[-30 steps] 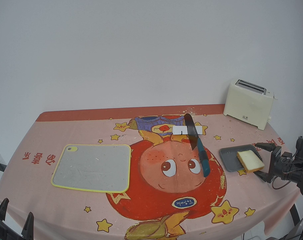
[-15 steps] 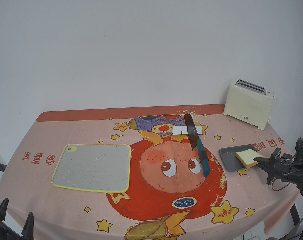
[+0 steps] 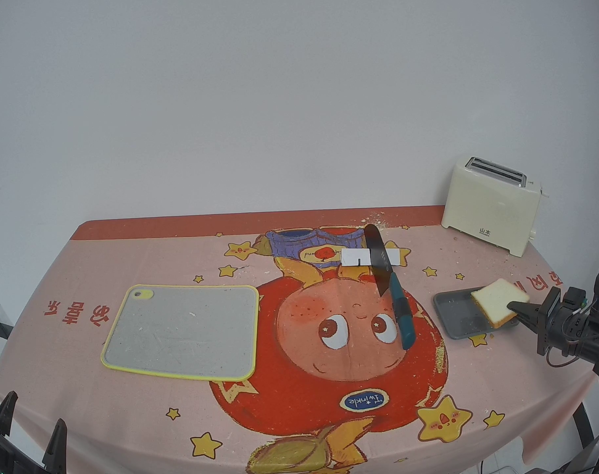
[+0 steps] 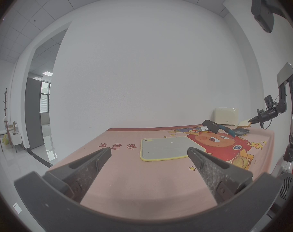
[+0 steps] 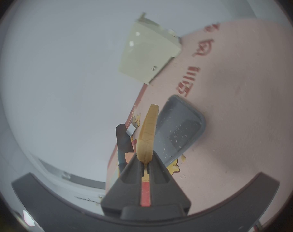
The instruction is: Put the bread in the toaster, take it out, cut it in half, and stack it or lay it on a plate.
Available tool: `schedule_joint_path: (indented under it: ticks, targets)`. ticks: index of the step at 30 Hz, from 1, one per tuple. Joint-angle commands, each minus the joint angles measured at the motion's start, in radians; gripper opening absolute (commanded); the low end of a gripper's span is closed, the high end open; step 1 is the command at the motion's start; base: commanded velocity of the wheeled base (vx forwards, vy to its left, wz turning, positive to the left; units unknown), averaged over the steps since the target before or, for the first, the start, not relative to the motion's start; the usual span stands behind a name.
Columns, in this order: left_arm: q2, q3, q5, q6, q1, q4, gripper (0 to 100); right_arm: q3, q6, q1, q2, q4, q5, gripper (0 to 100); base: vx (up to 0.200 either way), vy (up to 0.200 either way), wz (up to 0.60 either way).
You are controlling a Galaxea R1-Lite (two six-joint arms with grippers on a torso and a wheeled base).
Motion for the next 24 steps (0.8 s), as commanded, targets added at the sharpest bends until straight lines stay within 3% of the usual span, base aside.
schedule_joint_path:
  ticks: [1,3,6,9,10,11,14,20,24]
  targets:
    - [-0.005,0.018,0.002,0.0,-0.001,0.0,100,0.004,-0.216,-0.001,-0.183,0.001,0.007,0,0.0,0.0,0.0]
    - [-0.005,0.018,0.002,0.0,0.001,0.0,100,-0.007,-0.273,0.002,-0.217,0.001,0.009,0,0.0,0.0,0.0]
    - [-0.005,0.018,0.002,0.0,-0.001,0.0,100,-0.027,-0.4,0.021,-0.244,0.001,0.016,0,0.0,-0.067,0.0]
    - [-0.005,0.018,0.002,0.0,-0.001,0.0,100,-0.058,-0.56,0.03,-0.272,-0.001,0.075,0,0.0,-0.2,0.0]
    - [-0.005,0.018,0.002,0.0,-0.001,0.0,100,-0.062,-0.572,0.03,-0.276,-0.001,0.082,0,0.0,-0.2,0.0]
    - [-0.005,0.018,0.002,0.0,-0.001,0.0,100,-0.093,-0.621,0.027,-0.304,0.008,0.131,0,0.0,-0.2,0.0]
    - [-0.005,0.018,0.002,0.0,-0.001,0.0,100,-0.133,-0.632,0.033,-0.345,0.031,0.185,0,0.0,-0.2,0.0]
    - [-0.005,0.018,0.003,0.0,-0.001,0.0,100,-0.24,-0.644,0.094,-0.349,0.108,0.188,0,0.0,-0.2,0.0]
    - [-0.005,0.018,0.003,0.0,-0.001,0.0,100,-0.334,-0.695,0.094,-0.329,0.16,0.188,0,0.0,-0.2,0.0]
